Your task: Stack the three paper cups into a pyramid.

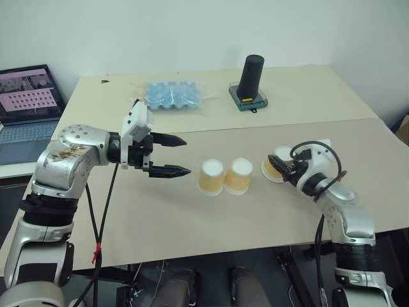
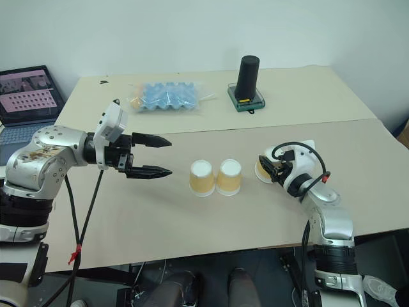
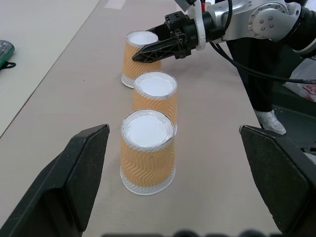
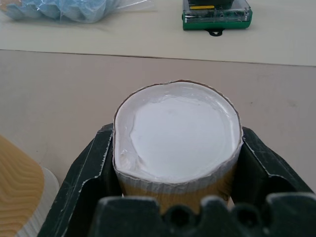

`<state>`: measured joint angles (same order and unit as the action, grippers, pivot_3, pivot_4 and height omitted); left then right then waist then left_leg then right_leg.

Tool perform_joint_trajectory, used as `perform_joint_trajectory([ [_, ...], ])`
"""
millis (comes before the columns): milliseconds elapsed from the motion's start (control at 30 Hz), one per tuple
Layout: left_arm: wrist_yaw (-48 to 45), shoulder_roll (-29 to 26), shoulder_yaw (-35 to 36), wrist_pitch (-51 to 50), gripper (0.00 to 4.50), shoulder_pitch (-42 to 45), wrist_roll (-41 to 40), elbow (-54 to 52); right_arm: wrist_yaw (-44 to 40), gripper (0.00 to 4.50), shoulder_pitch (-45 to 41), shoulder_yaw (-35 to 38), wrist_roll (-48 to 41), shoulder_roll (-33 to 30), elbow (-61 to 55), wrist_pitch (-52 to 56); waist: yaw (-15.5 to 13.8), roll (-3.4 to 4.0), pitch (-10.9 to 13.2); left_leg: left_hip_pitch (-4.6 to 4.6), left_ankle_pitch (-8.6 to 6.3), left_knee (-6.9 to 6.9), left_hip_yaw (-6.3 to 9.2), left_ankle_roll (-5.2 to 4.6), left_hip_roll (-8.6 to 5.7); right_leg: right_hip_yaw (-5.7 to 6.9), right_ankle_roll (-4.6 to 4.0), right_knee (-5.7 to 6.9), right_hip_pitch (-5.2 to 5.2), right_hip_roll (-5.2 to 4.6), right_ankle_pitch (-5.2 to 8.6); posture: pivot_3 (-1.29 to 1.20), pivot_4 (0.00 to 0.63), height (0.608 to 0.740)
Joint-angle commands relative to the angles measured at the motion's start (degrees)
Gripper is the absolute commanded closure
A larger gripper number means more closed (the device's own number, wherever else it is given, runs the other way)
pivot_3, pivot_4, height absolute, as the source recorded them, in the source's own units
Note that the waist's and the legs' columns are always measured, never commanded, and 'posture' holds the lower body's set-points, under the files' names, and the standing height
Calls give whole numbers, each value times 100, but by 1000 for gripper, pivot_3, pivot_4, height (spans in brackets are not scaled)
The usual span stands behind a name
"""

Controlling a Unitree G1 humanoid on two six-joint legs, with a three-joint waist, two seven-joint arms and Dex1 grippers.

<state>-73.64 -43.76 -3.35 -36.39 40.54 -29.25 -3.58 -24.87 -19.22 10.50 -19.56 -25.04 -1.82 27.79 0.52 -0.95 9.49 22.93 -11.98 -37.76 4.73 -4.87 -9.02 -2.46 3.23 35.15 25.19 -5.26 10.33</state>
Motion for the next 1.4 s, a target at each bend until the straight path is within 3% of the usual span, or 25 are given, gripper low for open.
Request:
perform_joint_trajectory([
  [33,21,-64,89,134,0,-8,15,-117,-22,1977,-182,64,-48,-86,-412,-57,3,0,0,0,-1,0,0,-2,0,0,0,0,0,0,0,0,150,740],
  [333,80,-61,64,352,0,-317,128,-98,-694,1977,-835,279,-901,-907,-1425,795,15,9,6,3,-8,0,0,-13,0,0,0,-1,3,-2,0,0,150,740],
  [600,210,-37,114,376,0,-424,94,-215,-1197,1977,-1735,-40,-1729,-1071,-1666,1547,24,10,6,12,-12,0,0,-21,0,-1,0,-3,-1,-6,0,0,150,740],
  [1000,300,-104,154,420,0,-532,94,-342,-1806,1977,-1895,-1227,-1647,-966,-1582,1892,8,9,7,31,-11,-2,1,-19,-4,4,-1,-6,8,-9,-1,0,150,740],
  [1400,311,-97,122,491,0,-509,115,-282,-1781,1977,-1740,-1480,-1421,-1004,-1637,1874,15,10,7,30,-10,-1,1,-17,-1,3,-1,-3,9,-5,-1,0,150,740],
])
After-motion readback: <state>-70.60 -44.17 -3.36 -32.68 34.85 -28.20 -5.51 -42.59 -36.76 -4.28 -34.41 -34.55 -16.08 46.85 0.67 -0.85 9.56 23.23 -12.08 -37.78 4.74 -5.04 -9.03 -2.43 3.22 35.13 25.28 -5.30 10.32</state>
